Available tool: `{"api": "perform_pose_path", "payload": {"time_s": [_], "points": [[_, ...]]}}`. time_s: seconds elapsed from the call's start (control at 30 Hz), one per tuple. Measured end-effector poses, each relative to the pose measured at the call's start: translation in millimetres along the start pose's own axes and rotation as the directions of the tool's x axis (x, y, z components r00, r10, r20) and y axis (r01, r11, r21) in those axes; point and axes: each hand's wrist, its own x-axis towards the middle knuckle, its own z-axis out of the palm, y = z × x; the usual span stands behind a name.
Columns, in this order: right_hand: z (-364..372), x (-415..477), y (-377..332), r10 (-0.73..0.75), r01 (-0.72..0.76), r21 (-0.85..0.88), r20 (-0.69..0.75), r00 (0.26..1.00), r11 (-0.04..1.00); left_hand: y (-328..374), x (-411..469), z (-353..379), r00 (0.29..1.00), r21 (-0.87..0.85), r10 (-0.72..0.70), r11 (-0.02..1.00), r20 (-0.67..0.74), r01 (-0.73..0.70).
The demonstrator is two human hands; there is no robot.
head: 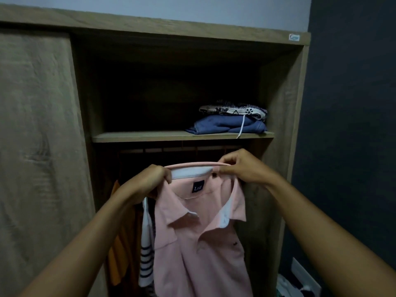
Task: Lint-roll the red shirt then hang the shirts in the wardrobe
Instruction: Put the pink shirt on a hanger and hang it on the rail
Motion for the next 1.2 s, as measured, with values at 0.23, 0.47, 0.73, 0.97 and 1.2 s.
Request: {"api": "perform_pose_path", "payload": {"time_s": [0.23, 0.47, 0.73, 0.97, 1.2], "points": [[-2, 10, 38, 0.093, -0.091, -0.024, 0.073, 0.993, 0.996, 0, 29, 18, 0.996, -0.171, -0.022, 0.985, 0.086, 0.036], [16, 43, 111, 0.247, -0.215, 0.171, -0.195, 0.949, 0.962, -2, 61, 47, 0.999, -0.159, 0.028, 0.987, 0.043, -0.021], [52, 77, 208, 0.471, -0.488, 0.105, -0.497, 0.729, 0.866, -15, 98, 76, 0.999, -0.012, 0.052, 0.999, 0.017, -0.052], [65, 116, 244, 0.519, -0.570, -0.007, -0.406, 0.752, 0.822, -30, 123, 83, 0.997, 0.100, 0.069, 0.993, -0.025, -0.066], [59, 142, 235, 0.550, -0.578, 0.079, -0.436, 0.712, 0.812, -39, 133, 82, 0.995, 0.123, 0.079, 0.990, -0.066, -0.071]]}}
